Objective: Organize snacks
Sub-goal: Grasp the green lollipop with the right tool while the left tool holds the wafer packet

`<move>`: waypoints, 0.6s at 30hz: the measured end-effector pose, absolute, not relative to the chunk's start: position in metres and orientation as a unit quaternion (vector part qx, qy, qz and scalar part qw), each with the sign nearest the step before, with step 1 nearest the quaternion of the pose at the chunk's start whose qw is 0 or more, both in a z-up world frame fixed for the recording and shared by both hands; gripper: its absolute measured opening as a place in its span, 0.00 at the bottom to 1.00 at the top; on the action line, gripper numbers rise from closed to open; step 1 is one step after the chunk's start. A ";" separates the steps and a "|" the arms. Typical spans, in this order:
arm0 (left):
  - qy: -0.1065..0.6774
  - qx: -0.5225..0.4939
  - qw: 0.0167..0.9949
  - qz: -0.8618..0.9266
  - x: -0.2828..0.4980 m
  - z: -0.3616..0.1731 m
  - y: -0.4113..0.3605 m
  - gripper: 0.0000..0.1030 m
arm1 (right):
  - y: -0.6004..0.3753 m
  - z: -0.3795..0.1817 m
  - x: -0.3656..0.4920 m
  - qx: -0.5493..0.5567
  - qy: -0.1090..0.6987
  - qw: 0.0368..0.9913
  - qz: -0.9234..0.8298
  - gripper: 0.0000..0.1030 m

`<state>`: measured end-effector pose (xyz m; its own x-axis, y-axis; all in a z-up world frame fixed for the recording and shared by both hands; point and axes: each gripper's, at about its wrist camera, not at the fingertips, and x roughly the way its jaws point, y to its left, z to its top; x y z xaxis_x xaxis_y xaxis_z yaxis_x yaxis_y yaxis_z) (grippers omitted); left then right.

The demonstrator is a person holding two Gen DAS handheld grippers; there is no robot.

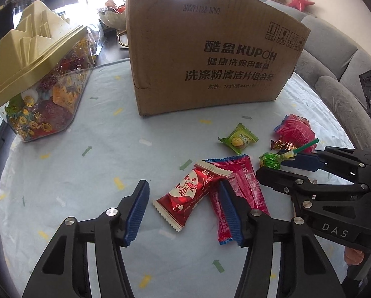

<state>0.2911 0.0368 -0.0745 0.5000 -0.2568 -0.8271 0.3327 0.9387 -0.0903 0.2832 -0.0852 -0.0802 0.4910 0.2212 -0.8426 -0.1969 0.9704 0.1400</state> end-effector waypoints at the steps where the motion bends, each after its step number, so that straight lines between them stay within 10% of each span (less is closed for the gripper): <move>1: 0.471 0.037 0.865 -0.172 0.292 -0.075 0.037 0.51 | -0.085 -0.082 0.285 0.012 0.491 0.863 0.121 0.39; 9: 0.475 0.014 0.864 -0.170 0.298 -0.080 0.038 0.23 | -0.085 -0.087 0.290 0.013 0.491 0.863 0.120 0.30; 18: 0.472 0.001 0.866 -0.162 0.293 -0.074 0.039 0.22 | -0.088 -0.085 0.286 0.018 0.488 0.865 0.119 0.27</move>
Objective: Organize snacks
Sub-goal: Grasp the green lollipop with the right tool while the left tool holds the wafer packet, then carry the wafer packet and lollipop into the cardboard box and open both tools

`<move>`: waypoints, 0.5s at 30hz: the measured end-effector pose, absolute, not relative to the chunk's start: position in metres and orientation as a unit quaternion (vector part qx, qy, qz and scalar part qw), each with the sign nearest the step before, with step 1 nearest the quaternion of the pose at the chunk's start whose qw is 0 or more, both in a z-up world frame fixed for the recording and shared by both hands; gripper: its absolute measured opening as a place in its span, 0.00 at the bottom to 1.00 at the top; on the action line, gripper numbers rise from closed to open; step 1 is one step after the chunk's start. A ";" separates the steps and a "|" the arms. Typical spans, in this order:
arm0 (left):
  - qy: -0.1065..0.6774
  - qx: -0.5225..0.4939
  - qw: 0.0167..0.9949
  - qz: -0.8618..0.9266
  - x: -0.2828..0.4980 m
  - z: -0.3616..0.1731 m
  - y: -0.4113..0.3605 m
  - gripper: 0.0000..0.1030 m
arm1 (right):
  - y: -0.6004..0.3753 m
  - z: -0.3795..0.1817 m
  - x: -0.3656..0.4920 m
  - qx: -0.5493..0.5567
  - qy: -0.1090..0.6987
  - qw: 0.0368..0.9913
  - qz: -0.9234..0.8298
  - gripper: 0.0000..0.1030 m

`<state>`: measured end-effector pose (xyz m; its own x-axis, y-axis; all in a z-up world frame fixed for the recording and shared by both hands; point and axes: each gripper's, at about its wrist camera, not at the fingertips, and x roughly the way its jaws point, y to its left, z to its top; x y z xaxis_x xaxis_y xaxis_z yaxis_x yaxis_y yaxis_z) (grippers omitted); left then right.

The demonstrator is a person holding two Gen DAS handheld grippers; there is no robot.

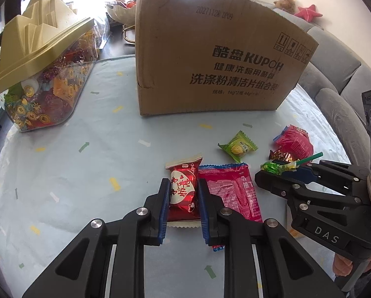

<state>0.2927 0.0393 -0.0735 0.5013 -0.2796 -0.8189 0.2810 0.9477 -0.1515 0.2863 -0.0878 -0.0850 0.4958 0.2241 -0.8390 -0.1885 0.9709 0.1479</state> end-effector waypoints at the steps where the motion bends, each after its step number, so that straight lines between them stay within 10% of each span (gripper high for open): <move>1: 0.470 -0.001 0.868 -0.161 0.291 -0.071 0.039 0.22 | -0.088 -0.083 0.285 0.020 0.487 0.865 0.120 0.27; 15: 0.436 -0.002 0.887 -0.150 0.264 -0.032 0.033 0.22 | -0.103 -0.040 0.255 0.026 0.444 0.886 0.130 0.27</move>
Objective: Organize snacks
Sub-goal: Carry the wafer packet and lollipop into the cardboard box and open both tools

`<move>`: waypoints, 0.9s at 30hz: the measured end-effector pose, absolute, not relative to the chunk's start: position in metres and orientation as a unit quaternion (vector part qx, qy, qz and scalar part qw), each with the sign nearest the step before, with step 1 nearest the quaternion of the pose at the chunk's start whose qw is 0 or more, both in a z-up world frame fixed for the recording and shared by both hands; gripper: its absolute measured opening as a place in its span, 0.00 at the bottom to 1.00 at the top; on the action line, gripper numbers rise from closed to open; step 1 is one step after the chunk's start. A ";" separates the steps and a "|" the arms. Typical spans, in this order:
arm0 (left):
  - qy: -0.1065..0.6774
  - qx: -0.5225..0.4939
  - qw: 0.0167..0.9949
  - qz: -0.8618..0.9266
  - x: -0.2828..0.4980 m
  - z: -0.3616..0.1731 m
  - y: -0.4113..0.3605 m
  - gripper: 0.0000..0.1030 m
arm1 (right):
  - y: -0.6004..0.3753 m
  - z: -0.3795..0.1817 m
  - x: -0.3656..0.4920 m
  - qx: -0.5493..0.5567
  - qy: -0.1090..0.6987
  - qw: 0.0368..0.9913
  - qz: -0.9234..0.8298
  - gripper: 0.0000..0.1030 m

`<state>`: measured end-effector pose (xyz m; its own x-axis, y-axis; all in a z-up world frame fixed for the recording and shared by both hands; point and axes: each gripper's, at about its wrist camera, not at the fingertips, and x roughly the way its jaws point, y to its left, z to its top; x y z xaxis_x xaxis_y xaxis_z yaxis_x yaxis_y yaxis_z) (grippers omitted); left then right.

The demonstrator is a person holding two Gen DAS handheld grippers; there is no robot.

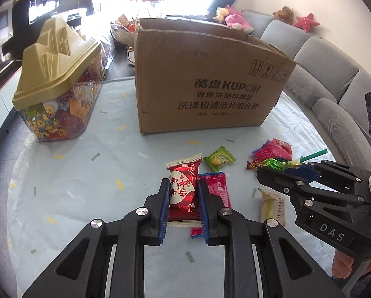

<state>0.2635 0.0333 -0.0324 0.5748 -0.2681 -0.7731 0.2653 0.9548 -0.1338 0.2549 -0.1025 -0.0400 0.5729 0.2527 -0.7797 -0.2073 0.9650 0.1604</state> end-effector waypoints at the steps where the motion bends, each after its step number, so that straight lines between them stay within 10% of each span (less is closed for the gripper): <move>1: 0.433 -0.001 0.889 -0.150 0.262 -0.029 0.033 0.22 | -0.104 -0.036 0.253 0.026 0.440 0.888 0.130 0.27; 27: 0.314 -0.004 0.938 -0.145 0.253 0.077 0.012 0.22 | -0.125 0.060 0.234 0.027 0.333 0.932 0.140 0.27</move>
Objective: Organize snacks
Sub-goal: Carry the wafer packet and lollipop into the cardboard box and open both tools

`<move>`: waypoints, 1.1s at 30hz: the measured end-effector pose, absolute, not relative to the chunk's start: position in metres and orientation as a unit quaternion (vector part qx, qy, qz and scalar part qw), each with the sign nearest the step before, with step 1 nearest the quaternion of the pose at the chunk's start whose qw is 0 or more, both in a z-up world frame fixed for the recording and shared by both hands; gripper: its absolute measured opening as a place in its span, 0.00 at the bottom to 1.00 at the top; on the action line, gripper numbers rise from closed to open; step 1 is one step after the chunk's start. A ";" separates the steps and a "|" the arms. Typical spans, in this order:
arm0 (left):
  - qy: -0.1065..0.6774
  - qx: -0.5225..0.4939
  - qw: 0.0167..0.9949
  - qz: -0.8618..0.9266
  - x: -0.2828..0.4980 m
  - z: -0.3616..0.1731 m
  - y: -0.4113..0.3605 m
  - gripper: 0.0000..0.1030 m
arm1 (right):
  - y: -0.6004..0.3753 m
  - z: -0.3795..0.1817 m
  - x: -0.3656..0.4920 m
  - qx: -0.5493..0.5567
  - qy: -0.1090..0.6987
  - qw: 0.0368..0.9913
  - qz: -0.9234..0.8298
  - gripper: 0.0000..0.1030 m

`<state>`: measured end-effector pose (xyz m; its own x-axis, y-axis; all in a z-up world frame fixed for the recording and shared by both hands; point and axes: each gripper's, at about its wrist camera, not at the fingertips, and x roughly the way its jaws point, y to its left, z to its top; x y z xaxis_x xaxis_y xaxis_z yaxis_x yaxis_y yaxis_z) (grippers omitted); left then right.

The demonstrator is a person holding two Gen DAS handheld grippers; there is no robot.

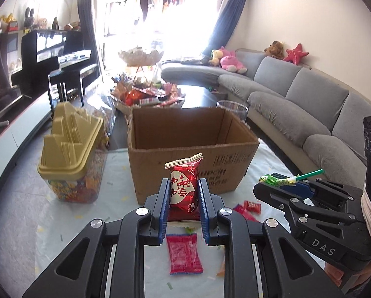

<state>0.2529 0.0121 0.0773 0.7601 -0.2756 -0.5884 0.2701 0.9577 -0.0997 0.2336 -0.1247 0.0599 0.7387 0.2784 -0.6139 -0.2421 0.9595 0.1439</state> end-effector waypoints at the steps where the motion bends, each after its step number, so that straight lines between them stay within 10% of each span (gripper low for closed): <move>1: 0.310 -0.003 0.940 -0.145 0.254 0.082 0.011 0.22 | -0.126 0.064 0.234 0.029 0.330 0.933 0.139 0.27; 33: 0.328 0.006 0.935 -0.135 0.361 0.108 -0.012 0.22 | -0.150 0.106 0.329 0.040 0.319 0.938 0.130 0.27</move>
